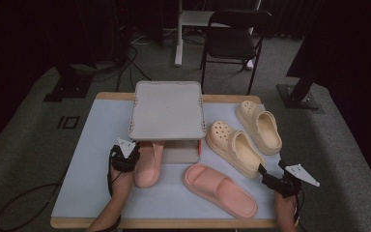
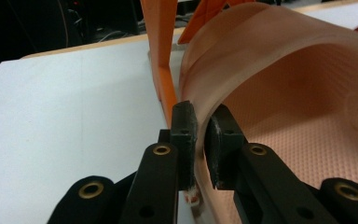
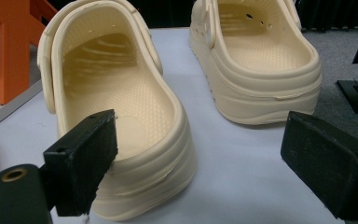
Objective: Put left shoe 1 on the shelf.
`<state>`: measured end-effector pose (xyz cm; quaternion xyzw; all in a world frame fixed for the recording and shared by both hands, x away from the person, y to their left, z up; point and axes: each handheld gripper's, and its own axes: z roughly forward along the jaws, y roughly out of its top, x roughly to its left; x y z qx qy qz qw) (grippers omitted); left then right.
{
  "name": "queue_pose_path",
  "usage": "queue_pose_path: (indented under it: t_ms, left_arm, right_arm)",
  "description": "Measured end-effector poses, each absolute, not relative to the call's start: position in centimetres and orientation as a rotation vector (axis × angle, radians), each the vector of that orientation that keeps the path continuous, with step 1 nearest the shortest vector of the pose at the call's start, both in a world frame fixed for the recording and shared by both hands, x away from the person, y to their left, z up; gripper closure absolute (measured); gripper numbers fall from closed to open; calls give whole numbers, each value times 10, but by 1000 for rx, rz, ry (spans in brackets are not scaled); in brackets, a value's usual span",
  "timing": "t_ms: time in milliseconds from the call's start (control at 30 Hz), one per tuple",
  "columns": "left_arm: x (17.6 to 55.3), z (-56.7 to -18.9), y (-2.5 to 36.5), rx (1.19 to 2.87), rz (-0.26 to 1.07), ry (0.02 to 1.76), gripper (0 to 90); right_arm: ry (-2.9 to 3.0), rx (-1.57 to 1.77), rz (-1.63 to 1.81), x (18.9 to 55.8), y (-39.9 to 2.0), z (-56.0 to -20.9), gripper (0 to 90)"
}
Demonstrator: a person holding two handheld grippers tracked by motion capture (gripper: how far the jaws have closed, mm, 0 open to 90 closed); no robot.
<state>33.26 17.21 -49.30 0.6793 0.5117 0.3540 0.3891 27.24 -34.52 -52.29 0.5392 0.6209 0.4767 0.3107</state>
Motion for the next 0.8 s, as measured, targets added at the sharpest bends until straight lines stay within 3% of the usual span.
queue_pose_path:
  t_ms: [133, 267, 500, 800]
  left_arm:
    - [337, -494, 168, 1718, 862, 1307, 772]
    - [337, -494, 165, 1744, 803, 1287, 665]
    - [325, -485, 171, 1696, 682, 1287, 567]
    - [287, -469, 183, 1718, 691, 1200, 588]
  right_arm:
    - [1640, 1424, 1259, 273, -345, -523, 103]
    - [1641, 1424, 1260, 273, -345, -523, 103]
    - [1643, 1425, 1256, 273, -345, -523, 103]
    - [1643, 1424, 1256, 273, -345, -523, 103]
